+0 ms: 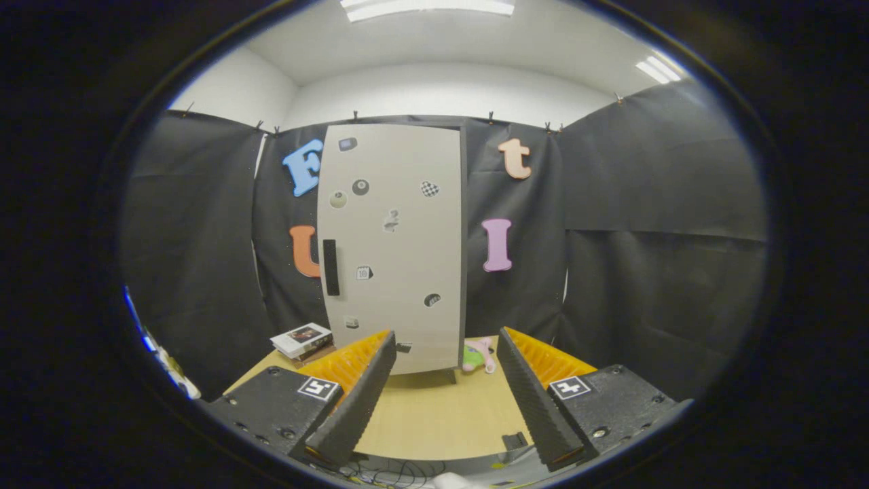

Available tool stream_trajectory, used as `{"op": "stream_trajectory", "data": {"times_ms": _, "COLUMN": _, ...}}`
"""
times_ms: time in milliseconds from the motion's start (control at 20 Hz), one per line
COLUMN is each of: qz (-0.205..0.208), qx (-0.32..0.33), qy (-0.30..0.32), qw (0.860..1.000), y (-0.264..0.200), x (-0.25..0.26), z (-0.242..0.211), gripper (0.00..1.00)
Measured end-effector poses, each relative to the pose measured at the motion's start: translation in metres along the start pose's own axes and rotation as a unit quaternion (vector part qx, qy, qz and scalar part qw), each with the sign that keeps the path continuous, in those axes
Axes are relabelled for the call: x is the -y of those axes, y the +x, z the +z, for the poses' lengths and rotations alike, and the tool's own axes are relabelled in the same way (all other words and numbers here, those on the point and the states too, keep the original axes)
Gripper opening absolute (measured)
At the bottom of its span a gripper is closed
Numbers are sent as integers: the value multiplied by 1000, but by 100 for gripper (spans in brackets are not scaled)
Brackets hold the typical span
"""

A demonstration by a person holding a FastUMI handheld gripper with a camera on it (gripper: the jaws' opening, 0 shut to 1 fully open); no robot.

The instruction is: Open the shoe cabinet door, grab the shoes and put them into the shoe cabinet, then close the shoe cabinet door.

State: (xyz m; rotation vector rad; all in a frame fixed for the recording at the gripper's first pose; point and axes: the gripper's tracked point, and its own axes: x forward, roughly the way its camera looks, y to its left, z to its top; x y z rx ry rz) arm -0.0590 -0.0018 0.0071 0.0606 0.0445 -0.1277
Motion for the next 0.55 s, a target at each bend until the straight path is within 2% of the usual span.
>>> {"op": "stream_trajectory", "data": {"times_ms": 550, "qz": 5, "qx": 3, "qy": 1, "qw": 1000, "y": -1, "x": 4, "z": 0, "gripper": 98}}
